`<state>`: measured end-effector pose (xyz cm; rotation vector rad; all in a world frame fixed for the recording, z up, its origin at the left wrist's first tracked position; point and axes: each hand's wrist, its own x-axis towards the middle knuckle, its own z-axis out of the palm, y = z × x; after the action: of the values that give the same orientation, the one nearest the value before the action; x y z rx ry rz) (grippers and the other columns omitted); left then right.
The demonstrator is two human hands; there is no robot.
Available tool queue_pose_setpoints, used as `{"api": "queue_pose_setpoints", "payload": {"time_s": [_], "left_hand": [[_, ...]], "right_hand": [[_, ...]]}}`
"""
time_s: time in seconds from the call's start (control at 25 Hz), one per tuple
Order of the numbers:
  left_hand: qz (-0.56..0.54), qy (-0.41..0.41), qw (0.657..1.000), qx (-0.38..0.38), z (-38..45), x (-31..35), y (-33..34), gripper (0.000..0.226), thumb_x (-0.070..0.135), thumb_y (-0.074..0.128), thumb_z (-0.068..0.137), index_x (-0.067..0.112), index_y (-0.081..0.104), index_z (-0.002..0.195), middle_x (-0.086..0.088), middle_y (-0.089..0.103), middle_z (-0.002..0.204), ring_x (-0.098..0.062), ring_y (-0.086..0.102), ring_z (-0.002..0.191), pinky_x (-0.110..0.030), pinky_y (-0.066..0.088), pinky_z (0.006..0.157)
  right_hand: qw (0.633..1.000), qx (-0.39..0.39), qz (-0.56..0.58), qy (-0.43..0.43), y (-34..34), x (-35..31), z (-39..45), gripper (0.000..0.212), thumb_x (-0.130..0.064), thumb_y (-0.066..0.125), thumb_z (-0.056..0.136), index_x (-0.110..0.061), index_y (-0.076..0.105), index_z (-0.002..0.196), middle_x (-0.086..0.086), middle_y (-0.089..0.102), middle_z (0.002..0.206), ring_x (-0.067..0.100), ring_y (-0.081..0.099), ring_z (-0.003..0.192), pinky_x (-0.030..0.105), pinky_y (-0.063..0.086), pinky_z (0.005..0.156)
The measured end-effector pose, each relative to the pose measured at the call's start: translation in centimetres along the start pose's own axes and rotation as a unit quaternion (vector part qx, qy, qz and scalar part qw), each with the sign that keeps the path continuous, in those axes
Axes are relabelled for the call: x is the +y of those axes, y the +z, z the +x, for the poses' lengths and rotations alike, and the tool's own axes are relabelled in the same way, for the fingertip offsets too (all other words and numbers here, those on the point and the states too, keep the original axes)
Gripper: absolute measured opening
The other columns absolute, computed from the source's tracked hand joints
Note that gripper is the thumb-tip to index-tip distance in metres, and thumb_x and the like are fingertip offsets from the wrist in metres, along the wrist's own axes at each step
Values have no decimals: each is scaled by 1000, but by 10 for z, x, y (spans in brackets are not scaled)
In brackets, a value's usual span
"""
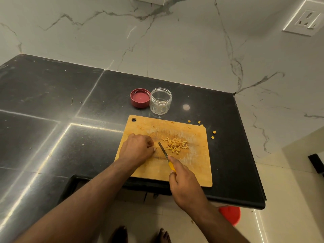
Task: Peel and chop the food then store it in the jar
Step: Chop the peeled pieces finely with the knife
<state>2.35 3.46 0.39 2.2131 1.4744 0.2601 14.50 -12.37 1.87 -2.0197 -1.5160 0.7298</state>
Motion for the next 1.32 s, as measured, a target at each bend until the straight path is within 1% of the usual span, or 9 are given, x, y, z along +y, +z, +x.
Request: {"api": "queue_pose_setpoints", "payload": {"time_s": [0.12,0.4,0.56,0.76,0.92,1.04,1.08,1.2,1.32], "left_hand": [[-2,-6,1000,6,0,2,1,18,36,66,92,28,73,106,10,69,99,-13,51,101,-33,53,77],[-5,-14,1000,-10,2,4,-1,10,35,66,90,29,71,97,10,67,93,-15,52,100,-34,53,74],[-4,-11,1000,-4,3,4,2,12,36,64,90,29,72,97,10,68,93,-14,52,100,-32,48,69],[-14,-28,999,-12,8,3,6,11,34,64,89,28,73,89,10,68,83,-15,58,87,-36,56,66],[-17,-23,999,-21,9,0,8,12,36,66,89,29,74,95,11,70,90,-14,58,93,-40,58,73],[-7,-17,1000,-15,7,-4,9,19,36,64,91,30,75,106,10,72,101,-15,55,103,-41,57,79],[0,-14,1000,-12,6,-4,9,21,36,63,92,30,75,108,10,72,103,-16,54,105,-40,56,80],[-2,-22,1000,-1,5,-4,11,20,35,63,93,30,76,107,11,72,103,-16,53,106,-40,56,80],[-44,-39,998,-5,7,-7,15,14,36,68,90,31,77,100,14,72,96,-15,59,97,-41,58,77]], "right_hand": [[1000,-16,-22,-10,4,-4,2,50,-21,36,104,-25,30,153,-3,46,144,7,44,127,19,36,105],[997,-29,-70,-5,12,-9,3,52,-21,33,104,-27,23,155,1,51,131,14,52,109,30,46,93],[996,-39,-78,-2,13,-12,3,53,-21,32,103,-26,21,155,4,49,135,17,52,114,33,46,97],[997,-38,-62,2,12,-14,-6,54,-24,32,104,-29,18,155,1,49,136,15,51,114,32,47,96],[998,-28,-65,-4,8,-7,-23,54,-21,33,104,-28,19,155,-5,49,131,9,51,103,20,46,88],[998,-9,-49,-23,5,-6,-20,53,-18,35,104,-24,23,155,-6,46,138,4,48,112,2,35,88],[999,-7,-37,-15,4,-7,-16,53,-19,35,104,-25,23,155,-6,46,141,3,46,117,3,34,91],[999,-21,-31,-6,8,-12,-7,53,-22,34,104,-27,22,155,-4,44,146,7,44,127,20,39,102],[999,-29,-43,-11,11,-14,-2,53,-20,34,104,-24,23,155,-1,42,149,11,42,131,22,36,106]]}}
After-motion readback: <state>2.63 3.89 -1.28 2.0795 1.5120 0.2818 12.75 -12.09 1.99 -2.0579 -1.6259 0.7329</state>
